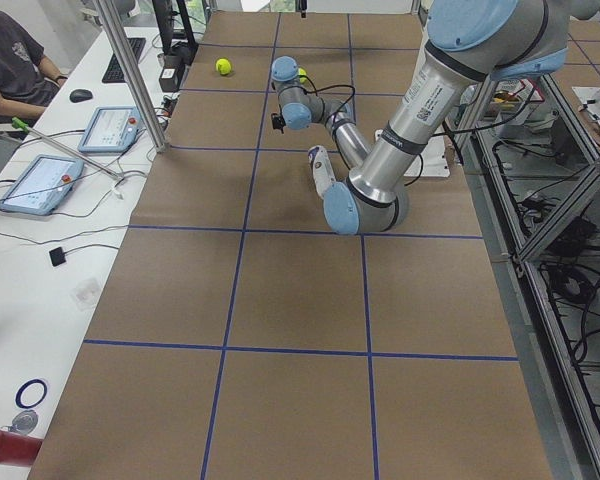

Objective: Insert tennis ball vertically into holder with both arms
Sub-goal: 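Move the left gripper down toward the white holder lying on its side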

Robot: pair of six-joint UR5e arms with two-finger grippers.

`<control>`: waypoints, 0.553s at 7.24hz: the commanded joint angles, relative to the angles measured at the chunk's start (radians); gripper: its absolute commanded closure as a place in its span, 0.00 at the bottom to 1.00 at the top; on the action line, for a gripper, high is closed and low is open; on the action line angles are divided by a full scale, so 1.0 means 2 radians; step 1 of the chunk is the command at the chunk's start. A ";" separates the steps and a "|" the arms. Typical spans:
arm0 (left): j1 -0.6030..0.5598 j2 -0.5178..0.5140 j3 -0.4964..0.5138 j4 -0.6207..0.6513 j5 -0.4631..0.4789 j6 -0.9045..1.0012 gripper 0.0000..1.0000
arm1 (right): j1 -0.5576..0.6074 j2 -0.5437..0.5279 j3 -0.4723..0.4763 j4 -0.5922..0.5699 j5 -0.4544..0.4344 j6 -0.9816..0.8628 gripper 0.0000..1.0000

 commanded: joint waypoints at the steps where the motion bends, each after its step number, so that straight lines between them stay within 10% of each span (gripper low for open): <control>1: 0.023 -0.004 -0.001 0.048 0.046 0.032 0.01 | -0.001 0.004 -0.025 0.033 -0.001 0.000 0.01; 4: 0.026 0.001 -0.023 0.067 0.051 0.034 0.01 | -0.002 0.003 -0.049 0.075 -0.001 0.000 0.01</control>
